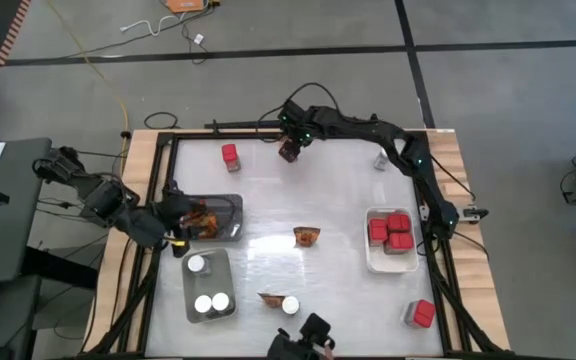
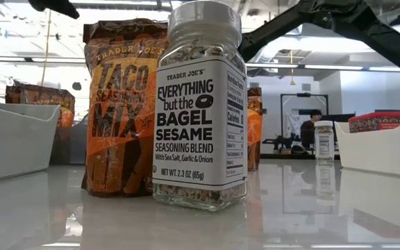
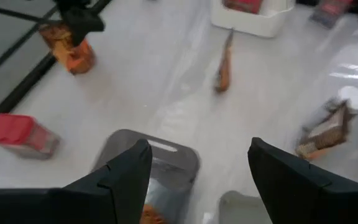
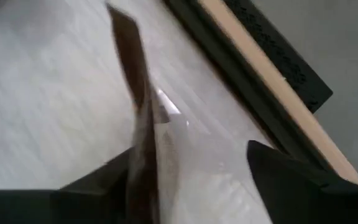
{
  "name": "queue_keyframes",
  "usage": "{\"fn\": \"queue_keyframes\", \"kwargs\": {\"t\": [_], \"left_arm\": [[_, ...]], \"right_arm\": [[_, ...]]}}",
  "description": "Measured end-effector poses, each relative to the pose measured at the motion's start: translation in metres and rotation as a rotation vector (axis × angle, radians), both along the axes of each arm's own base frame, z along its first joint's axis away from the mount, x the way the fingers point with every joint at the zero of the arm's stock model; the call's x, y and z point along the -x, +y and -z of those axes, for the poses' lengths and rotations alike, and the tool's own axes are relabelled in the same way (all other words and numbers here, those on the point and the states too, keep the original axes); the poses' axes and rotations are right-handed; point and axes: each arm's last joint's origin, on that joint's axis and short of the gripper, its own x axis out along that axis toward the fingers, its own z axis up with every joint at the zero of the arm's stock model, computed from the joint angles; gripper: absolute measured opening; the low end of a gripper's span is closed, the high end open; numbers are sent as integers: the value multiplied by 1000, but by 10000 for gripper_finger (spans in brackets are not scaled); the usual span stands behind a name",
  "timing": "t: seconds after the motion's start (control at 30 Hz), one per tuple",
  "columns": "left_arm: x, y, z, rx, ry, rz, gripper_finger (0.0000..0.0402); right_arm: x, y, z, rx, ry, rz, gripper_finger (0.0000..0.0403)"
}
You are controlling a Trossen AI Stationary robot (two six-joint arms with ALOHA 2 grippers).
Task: Sort spices by type
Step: Put the orange spice pack into the black bin
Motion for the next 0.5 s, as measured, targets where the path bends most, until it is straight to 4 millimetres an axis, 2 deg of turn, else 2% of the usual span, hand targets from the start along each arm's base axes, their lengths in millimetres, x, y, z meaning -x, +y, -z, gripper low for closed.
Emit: {"fn": "queue_keyframes", "kwargs": {"t": [0.1, 0.27, 0.3, 0.4, 0.5], "left_arm": [[7, 2, 13, 14, -33, 25, 256], [22, 12, 29, -7, -86, 80, 256], [26, 14, 32, -19, -95, 106, 256], [39, 22, 43, -30, -103, 170, 256], [52, 30, 53, -9, -130, 212, 256]], "right_arm": [[-7, 7, 5, 16, 12, -58, 197], [-18, 28, 3, 34, 16, -141, 32], [-20, 34, 0, 37, 10, -152, 22], [-26, 53, -15, 35, -30, -153, 24], [-34, 77, -44, 48, -109, -172, 18]]}}
